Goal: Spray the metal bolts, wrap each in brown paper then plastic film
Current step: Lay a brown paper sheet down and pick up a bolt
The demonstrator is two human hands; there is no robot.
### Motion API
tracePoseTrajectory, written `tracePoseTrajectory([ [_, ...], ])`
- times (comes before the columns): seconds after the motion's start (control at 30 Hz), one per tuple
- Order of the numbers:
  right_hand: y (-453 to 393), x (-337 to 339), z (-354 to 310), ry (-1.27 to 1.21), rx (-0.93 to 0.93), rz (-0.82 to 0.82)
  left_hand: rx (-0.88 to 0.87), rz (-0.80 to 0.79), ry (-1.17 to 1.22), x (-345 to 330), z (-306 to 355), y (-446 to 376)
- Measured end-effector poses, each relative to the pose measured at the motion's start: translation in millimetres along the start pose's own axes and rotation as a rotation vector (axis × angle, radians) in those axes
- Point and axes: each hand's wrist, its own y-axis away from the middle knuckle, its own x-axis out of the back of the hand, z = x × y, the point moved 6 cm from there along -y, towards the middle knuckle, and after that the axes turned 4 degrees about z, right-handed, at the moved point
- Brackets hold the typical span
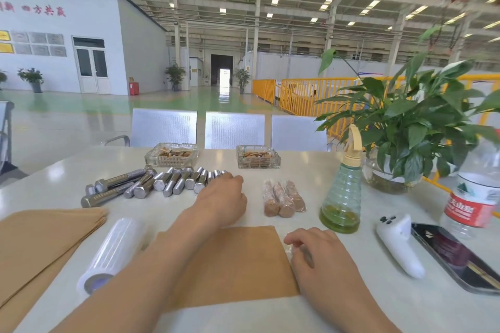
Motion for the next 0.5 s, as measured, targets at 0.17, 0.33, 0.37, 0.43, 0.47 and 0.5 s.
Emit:
tracePoseTrajectory([
  [0.17,-2,-2,-3,0.067,0.035,-0.043,0.065,-0.117,-0.224,-28,-7,-35],
  [0.33,-4,-2,-6,0.108,0.056,-0.046,0.044,-0.007,-0.257,-22,-8,-42],
  [0.37,-4,-2,-6,0.12,0.058,-0.048,0.049,0.014,-0.267,-20,-7,-41],
  [0.43,-4,-3,-8,0.142,0.061,-0.052,0.089,0.03,-0.291,-17,-6,-36],
  [0.47,-3,-3,-8,0.148,0.063,-0.051,0.115,0.028,-0.294,-18,-7,-33],
  [0.5,-3,-3,-8,0.154,0.063,-0.049,0.142,0.026,-0.279,-19,-8,-30],
])
